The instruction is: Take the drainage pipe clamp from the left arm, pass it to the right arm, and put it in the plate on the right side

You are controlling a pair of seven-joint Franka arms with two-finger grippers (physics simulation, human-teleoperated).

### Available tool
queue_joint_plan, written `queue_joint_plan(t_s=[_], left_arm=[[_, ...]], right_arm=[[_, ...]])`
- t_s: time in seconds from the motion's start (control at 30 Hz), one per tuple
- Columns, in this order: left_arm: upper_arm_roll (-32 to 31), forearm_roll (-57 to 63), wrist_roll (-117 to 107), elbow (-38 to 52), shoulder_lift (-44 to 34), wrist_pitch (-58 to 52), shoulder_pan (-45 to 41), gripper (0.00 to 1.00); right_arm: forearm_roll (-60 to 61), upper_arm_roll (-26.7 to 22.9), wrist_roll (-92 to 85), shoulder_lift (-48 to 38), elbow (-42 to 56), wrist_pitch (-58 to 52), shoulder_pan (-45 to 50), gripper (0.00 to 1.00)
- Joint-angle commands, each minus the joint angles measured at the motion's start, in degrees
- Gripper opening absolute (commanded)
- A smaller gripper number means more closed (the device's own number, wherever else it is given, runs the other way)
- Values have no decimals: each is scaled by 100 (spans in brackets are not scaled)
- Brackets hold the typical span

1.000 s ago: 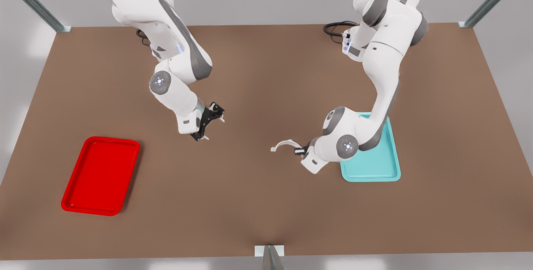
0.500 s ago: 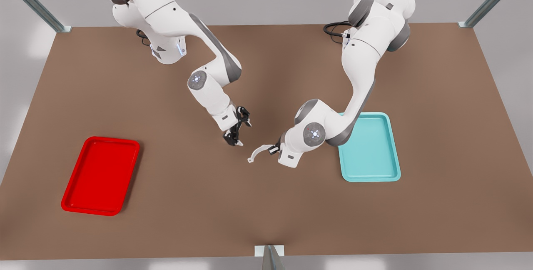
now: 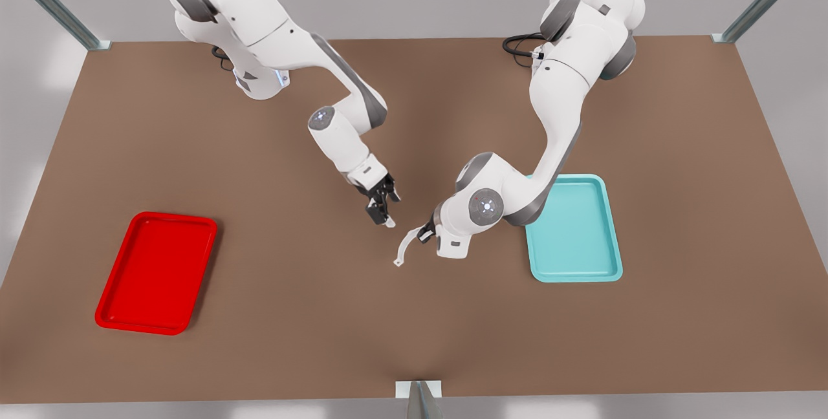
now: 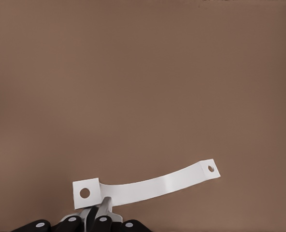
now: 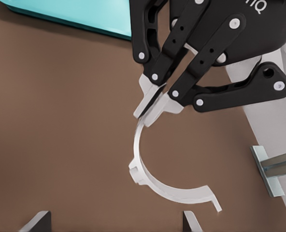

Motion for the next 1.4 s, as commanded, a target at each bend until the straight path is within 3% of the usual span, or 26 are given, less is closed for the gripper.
queue_joint_plan(t_s=[0.0, 0.83, 0.87, 0.9, 0.97, 1.03, 1.07, 1.27, 1.37], left_arm=[[-2, -1, -968, 3, -9, 20, -8, 21], [-11, -1, -1065, 91, -53, -200, -70, 21], [-20, -1, -1065, 109, -53, -200, -70, 21], [-20, -1, -1065, 109, -53, -208, -70, 21], [-20, -1, -1065, 109, -53, -208, -87, 21], [-20, -1, -1048, 117, -44, -208, -105, 21], [-20, -19, -1065, 126, -44, -173, -105, 100], [-2, -19, -1048, 144, -123, -551, -43, 100], [-29, -19, -444, 732, -509, -2473, 623, 100]], right_arm=[[2, 1, -1371, 246, 219, 457, 9, 100], [63, -8, -1300, 1679, 1669, 852, 97, 99], [55, -8, -1300, 1687, 1669, 852, 97, 96], [55, -8, -1300, 1749, 1704, 852, 97, 85], [46, -8, -1309, 1775, 1748, 852, 106, 47], [37, -8, -1318, 1775, 1739, 852, 106, 26], [37, -8, -1309, 1775, 1739, 844, 97, 21], [55, 1, -1283, 1775, 1730, 844, 88, 21], [72, -8, -1230, 1767, 1730, 844, 106, 21]])
